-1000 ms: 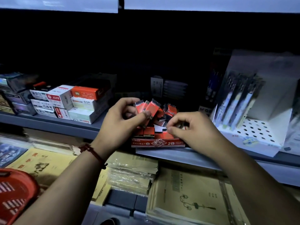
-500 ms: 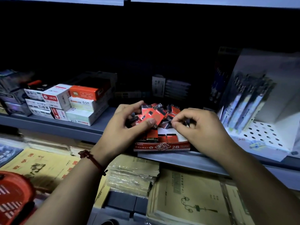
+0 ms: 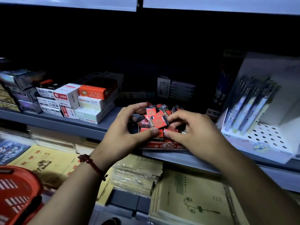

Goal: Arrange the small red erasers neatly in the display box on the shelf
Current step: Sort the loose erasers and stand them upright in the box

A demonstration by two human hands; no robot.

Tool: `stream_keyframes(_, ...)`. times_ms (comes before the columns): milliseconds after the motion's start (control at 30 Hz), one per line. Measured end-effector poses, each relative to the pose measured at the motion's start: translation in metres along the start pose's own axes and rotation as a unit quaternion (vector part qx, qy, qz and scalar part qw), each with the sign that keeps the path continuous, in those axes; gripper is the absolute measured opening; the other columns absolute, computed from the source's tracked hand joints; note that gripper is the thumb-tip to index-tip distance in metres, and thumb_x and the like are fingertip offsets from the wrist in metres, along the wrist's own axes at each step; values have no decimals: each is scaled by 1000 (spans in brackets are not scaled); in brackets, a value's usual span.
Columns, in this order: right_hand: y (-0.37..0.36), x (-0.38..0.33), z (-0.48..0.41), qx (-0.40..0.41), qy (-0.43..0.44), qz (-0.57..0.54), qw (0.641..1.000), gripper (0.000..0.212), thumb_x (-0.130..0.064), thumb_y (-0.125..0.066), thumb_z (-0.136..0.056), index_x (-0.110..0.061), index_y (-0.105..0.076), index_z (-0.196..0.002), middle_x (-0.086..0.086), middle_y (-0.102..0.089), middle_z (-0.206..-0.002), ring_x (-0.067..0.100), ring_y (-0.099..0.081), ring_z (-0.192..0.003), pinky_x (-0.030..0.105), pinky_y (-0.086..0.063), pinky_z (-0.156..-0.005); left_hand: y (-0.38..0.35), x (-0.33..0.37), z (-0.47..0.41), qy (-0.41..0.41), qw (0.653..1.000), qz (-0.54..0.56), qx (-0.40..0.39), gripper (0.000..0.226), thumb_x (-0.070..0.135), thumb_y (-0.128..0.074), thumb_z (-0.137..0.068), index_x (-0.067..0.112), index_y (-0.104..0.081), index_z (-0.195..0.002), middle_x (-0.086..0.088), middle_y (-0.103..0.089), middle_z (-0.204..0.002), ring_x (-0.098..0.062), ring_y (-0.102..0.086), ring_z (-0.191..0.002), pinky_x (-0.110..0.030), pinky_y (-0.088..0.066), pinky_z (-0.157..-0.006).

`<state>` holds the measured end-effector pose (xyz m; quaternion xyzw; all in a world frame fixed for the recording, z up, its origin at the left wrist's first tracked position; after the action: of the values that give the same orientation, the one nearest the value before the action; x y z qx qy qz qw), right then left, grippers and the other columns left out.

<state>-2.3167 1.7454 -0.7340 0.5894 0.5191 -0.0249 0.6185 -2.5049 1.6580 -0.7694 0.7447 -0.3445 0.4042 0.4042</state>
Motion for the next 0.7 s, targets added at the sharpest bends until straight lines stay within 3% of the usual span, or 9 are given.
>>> stream_keyframes(100, 2, 0, 0, 15, -1, -25, 1000, 31, -22, -87, -78, -29, -70, -103, -7, -72, -89, -7, -53, -49, 6, -35, -45, 2, 4, 3, -35, 996, -74, 30, 67, 50, -86, -73, 40, -57, -132, 13, -52, -131, -2, -52, -123, -28, -43, -110)
stream_keyframes(200, 3, 3, 0, 14, -6, -28, 999, 32, -20, -89, -76, -29, -72, -101, -8, -71, -91, -3, -48, -46, 6, -33, -45, -4, 16, 5, -103, 980, -167, 37, 52, 47, -71, -80, 37, -59, -130, 14, -48, -130, -11, -46, -129, -36, -37, -114)
stream_keyframes(333, 4, 5, 0, 16, 5, -52, 999, 33, -14, -89, -75, -28, -74, -100, -8, -69, -85, -2, -49, -52, 7, -36, -50, -15, 35, 5, -166, 948, -268, 40, 40, 41, -64, -82, 37, -64, -123, 16, -53, -125, -13, -46, -122, -37, -32, -105)
stream_keyframes(500, 7, 7, -1, 30, 30, -84, 996, 39, -10, -87, -74, -33, -73, -102, -8, -68, -88, 1, -44, -57, 11, -38, -55, -28, 33, 4, -155, 945, -287, -6, 38, 46, -56, -87, 42, -59, -124, 24, -55, -118, -9, -46, -118, -38, -30, -105)
stream_keyframes(600, 10, 10, 0, 35, 42, -47, 997, 48, -13, -84, -76, -43, -68, -109, -7, -67, -98, 5, -54, -74, 18, -45, -67, -29, 34, 0, -151, 947, -284, -14, 40, 53, -57, -87, 43, -60, -126, 25, -55, -119, -8, -47, -118, -36, -29, -104)
stream_keyframes(700, 11, 9, -1, 43, 46, -85, 994, 54, 1, -77, -78, -40, -67, -112, -7, -66, -99, 8, -51, -73, 21, -48, -66, -31, 35, -4, -154, 945, -288, -15, 42, 56, -61, -85, 44, -61, -126, 24, -60, -116, -7, -48, -117, -34, -29, -103)
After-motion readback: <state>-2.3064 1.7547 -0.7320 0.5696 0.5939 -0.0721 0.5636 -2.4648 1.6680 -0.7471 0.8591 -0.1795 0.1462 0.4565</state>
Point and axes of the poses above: each hand's wrist, its own z-axis away from the middle knuckle, its own y-axis out of the back of the hand, x = y × z, the point moved 3 cm from there along -z, towards the middle knuckle
